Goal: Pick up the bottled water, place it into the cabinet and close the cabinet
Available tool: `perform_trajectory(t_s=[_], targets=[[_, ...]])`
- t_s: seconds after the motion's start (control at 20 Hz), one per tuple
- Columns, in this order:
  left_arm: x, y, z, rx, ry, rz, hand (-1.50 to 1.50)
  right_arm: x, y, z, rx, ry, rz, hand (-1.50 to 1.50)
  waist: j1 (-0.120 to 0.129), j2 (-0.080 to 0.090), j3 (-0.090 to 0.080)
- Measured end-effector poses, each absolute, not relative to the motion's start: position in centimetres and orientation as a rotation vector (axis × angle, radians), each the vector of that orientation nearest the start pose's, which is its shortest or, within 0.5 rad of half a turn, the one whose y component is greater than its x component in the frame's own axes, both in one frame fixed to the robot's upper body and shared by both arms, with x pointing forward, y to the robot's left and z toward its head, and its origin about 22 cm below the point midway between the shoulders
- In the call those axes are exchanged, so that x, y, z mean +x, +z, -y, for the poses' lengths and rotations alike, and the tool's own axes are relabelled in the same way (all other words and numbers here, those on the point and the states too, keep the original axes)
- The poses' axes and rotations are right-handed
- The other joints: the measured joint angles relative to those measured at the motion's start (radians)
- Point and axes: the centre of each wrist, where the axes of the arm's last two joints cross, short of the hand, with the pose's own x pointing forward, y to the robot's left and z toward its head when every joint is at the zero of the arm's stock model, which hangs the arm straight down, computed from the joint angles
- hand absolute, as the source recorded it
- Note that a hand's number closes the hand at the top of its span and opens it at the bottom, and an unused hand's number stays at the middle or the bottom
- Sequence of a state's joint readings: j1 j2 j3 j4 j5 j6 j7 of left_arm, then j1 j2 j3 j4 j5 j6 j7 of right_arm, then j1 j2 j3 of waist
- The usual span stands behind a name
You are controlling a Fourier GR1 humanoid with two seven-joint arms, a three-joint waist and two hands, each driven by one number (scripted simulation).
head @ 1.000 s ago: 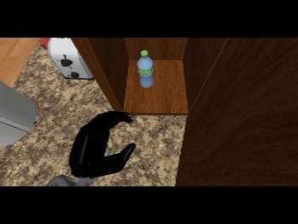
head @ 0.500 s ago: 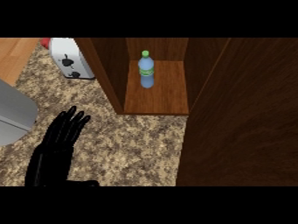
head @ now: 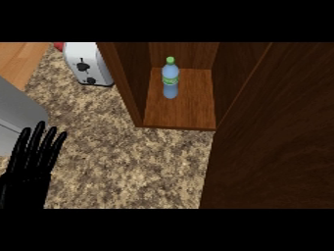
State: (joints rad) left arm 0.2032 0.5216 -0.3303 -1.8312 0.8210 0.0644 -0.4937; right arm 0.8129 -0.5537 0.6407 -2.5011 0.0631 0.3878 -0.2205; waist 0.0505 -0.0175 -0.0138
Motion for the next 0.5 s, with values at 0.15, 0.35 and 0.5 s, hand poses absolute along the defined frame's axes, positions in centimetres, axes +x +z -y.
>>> perform_trajectory(t_s=[0.15, 0.35, 0.5], targets=[[17.4, 3.3, -27.9, -0.451, 0.222, 1.848, -1.5, 3.9, 11.7, 20.0, 0.724, 0.672, 1.629, 1.5, 0.008, 0.004, -0.001], [17.0, 3.8, -29.3, -0.461, 0.213, 1.852, -1.5, 3.9, 11.6, 19.7, 0.72, 0.629, 1.632, 1.5, 0.024, 0.012, -0.001], [16.6, 4.0, -30.1, -0.48, 0.201, 1.848, -1.5, 4.1, 11.6, 19.5, 0.729, 0.629, 1.633, 1.5, 0.044, 0.019, -0.001]])
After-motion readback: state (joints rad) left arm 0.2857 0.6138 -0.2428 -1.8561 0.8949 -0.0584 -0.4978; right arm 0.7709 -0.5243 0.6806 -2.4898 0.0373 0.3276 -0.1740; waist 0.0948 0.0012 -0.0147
